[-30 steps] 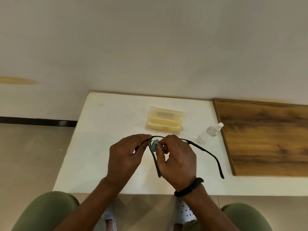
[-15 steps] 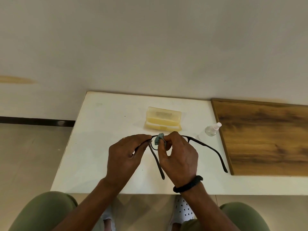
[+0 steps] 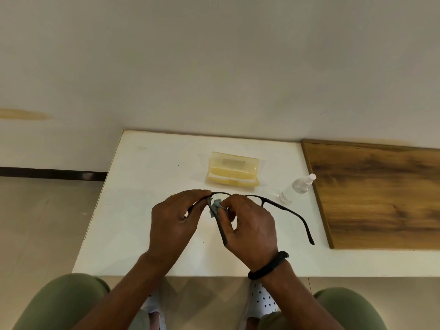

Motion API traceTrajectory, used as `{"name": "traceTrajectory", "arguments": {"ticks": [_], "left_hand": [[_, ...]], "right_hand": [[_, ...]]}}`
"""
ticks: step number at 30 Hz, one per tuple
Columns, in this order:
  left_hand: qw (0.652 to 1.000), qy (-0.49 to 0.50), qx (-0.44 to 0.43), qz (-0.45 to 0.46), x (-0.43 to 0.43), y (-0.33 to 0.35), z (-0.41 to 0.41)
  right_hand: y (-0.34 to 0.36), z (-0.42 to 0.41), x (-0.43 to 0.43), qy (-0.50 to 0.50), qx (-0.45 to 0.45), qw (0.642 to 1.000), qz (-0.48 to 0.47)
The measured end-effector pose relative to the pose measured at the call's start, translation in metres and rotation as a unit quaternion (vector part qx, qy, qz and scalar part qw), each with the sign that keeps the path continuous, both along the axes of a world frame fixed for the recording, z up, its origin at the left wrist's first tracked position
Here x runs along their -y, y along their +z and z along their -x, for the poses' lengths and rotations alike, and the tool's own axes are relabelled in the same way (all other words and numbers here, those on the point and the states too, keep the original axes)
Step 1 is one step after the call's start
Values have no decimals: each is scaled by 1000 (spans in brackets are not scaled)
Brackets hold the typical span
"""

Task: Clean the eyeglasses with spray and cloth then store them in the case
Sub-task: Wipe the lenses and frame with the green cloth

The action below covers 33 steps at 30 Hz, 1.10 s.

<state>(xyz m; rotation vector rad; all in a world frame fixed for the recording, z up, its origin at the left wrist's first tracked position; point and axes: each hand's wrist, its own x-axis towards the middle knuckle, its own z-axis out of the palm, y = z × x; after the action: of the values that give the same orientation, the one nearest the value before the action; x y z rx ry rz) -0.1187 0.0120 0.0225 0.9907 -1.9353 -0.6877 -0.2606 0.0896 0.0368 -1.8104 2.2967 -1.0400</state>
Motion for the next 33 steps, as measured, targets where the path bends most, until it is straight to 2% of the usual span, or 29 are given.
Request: {"name": "traceTrajectory", "arguments": {"ticks": [4, 13, 21, 33], "left_hand": [[1000, 6, 2, -6, 0, 1, 1], [998, -18, 34, 42, -4, 0, 3], [999, -30, 21, 36, -5, 3, 2], [998, -21, 37, 38, -4, 0, 2]], "right_hand": [[3, 4, 1, -43, -8, 999, -10], [1, 4, 5, -95, 6, 995, 8], [0, -3, 3, -60, 8, 998, 28], [3, -5, 0, -10, 10, 1000, -22]]}}
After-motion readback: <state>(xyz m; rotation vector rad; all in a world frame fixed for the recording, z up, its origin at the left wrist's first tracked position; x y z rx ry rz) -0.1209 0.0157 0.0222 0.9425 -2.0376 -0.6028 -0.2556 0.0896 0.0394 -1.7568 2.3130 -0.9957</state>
